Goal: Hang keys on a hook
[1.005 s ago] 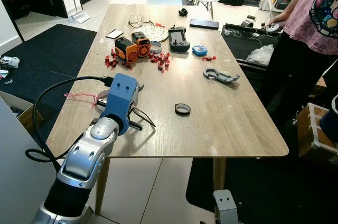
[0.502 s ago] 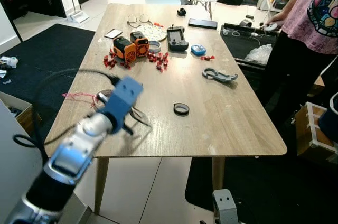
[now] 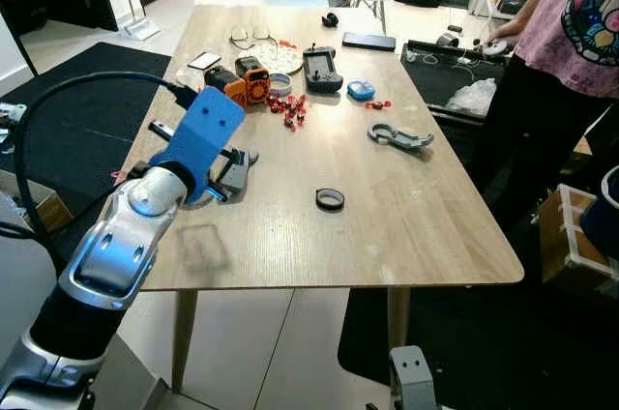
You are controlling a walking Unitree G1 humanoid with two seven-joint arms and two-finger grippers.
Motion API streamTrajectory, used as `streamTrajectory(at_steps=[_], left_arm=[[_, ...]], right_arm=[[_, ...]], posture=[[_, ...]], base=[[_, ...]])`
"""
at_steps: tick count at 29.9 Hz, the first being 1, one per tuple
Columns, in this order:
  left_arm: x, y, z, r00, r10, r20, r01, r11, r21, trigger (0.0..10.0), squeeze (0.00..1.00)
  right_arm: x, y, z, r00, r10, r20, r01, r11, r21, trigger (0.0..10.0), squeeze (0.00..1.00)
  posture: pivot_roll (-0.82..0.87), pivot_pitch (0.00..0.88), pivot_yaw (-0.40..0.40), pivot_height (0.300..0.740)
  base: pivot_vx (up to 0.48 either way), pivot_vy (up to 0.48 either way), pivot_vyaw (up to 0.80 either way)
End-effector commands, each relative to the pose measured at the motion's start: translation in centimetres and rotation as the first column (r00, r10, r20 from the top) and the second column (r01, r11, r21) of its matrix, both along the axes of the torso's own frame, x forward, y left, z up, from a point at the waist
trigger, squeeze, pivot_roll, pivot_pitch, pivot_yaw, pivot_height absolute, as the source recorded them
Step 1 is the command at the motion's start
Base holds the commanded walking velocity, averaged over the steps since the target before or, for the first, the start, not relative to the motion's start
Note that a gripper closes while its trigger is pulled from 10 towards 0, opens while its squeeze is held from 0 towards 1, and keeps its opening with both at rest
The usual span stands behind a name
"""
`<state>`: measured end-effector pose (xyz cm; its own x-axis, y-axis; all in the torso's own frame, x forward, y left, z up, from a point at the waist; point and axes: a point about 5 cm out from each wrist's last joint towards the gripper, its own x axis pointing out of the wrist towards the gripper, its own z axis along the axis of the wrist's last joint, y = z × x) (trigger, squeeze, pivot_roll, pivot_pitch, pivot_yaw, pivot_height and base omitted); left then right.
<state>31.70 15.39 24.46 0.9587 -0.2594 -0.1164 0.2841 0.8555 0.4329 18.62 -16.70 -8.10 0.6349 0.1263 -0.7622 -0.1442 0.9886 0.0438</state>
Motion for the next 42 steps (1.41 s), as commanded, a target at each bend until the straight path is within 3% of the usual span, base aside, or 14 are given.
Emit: streamTrajectory(at_steps=[1, 7, 10, 13, 14, 15, 16, 17, 18, 19, 24, 27, 32, 42], left_arm=[[-0.4, -0.8, -0.2, 0.995, -0.064, -0.080, 0.049, 0.984, -0.172, 0.0, 0.00], [0.0, -1.4, -0.4, 0.997, -0.026, -0.070, 0.022, 0.998, -0.063, 0.0, 0.00], [-0.4, -3.6, 0.1, 0.945, -0.286, -0.159, 0.096, 0.706, -0.702, 0.0, 0.00], [-0.1, -2.9, -0.6, 0.959, -0.216, -0.182, 0.083, 0.831, -0.550, 0.0, 0.00], [0.1, -2.8, 0.1, 0.963, -0.226, -0.149, 0.056, 0.705, -0.707, 0.0, 0.00], [0.1, -2.8, 0.1, 0.963, -0.226, -0.149, 0.056, 0.705, -0.707, 0.0, 0.00], [0.5, -1.7, -0.4, 0.987, -0.086, -0.139, 0.025, 0.919, -0.392, 0.0, 0.00], [0.7, -2.2, 0.6, 0.982, -0.141, -0.127, 0.018, 0.738, -0.675, 0.0, 0.00], [0.7, -2.2, 0.6, 0.982, -0.141, -0.127, 0.018, 0.738, -0.675, 0.0, 0.00], [0.9, -1.5, 0.1, 0.993, -0.025, -0.115, -0.026, 0.906, -0.421, 0.0, 0.00], [0.5, -0.9, -0.7, 0.981, 0.011, -0.192, -0.095, 0.897, -0.431, 0.0, 0.00], [0.5, -1.3, -0.5, 0.971, -0.071, -0.230, -0.101, 0.748, -0.656, 0.0, 0.00], [0.7, -0.3, -0.4, 0.996, 0.051, -0.079, -0.076, 0.930, -0.359, 0.0, 0.00], [-0.1, -1.2, -0.1, 0.994, -0.012, 0.110, 0.034, 0.979, -0.201, 0.0, 0.00]], right_arm=[[-0.4, 0.0, -0.2, 1.000, -0.003, -0.016, 0.003, 1.000, -0.004, 10.0, 0.00], [-0.4, -0.1, -0.2, 1.000, -0.002, -0.017, 0.002, 1.000, -0.005, 10.0, 0.00], [-0.5, 0.0, -0.2, 1.000, -0.007, -0.017, 0.007, 1.000, -0.004, 10.0, 0.00], [-0.5, -0.1, -0.2, 1.000, -0.009, -0.016, 0.009, 1.000, -0.003, 10.0, 0.00], [-0.5, -0.1, -0.3, 1.000, -0.008, -0.018, 0.008, 1.000, -0.004, 10.0, 0.00], [-0.5, -0.1, -0.3, 1.000, -0.008, -0.018, 0.008, 1.000, -0.004, 10.0, 0.00], [-0.6, -0.1, -0.3, 1.000, -0.005, -0.019, 0.005, 1.000, -0.005, 10.0, 0.00], [-0.6, -0.1, -0.3, 1.000, -0.006, -0.021, 0.006, 1.000, -0.005, 10.0, 0.00], [-0.6, -0.1, -0.3, 1.000, -0.006, -0.021, 0.006, 1.000, -0.005, 10.0, 0.00], [-0.7, -0.1, -0.3, 1.000, -0.001, -0.023, 0.001, 1.000, -0.006, 10.0, 0.00], [-0.7, -0.2, -0.3, 1.000, -0.002, -0.024, 0.002, 1.000, -0.008, 10.0, 0.00], [-0.7, -0.2, -0.3, 1.000, -0.010, -0.021, 0.010, 1.000, -0.007, 10.0, 0.00], [-0.6, -0.2, -0.3, 1.000, -0.001, -0.021, 0.001, 1.000, -0.008, 10.0, 0.00], [-0.7, -0.2, -0.3, 1.000, 0.001, -0.023, -0.001, 1.000, -0.008, 10.0, 0.00]], posture=[[0.08, 0.068, -0.026, 0.740], [0.08, 0.070, -0.026, 0.740], [0.07, 0.070, -0.021, 0.740], [0.08, 0.069, -0.022, 0.740], [0.08, 0.072, -0.023, 0.740], [0.08, 0.072, -0.023, 0.740], [0.08, 0.070, -0.025, 0.740], [0.08, 0.072, -0.025, 0.740], [0.08, 0.072, -0.025, 0.740], [0.07, 0.073, -0.026, 0.740], [0.07, 0.074, -0.027, 0.740], [0.07, 0.077, -0.028, 0.740], [0.08, 0.075, -0.029, 0.740], [0.08, 0.077, -0.028, 0.740]], base=[[0.000, 0.000, 0.00], [0.000, 0.000, 0.00], [0.000, 0.000, 0.00], [0.000, 0.000, 0.00], [0.000, 0.000, 0.00], [0.000, 0.000, 0.00], [0.000, 0.000, 0.00], [0.000, 0.000, 0.00], [0.000, 0.000, 0.00], [0.000, 0.000, 0.00], [0.000, 0.000, 0.00], [0.000, 0.000, 0.00], [0.000, 0.000, 0.00], [0.000, 0.000, 0.00]])
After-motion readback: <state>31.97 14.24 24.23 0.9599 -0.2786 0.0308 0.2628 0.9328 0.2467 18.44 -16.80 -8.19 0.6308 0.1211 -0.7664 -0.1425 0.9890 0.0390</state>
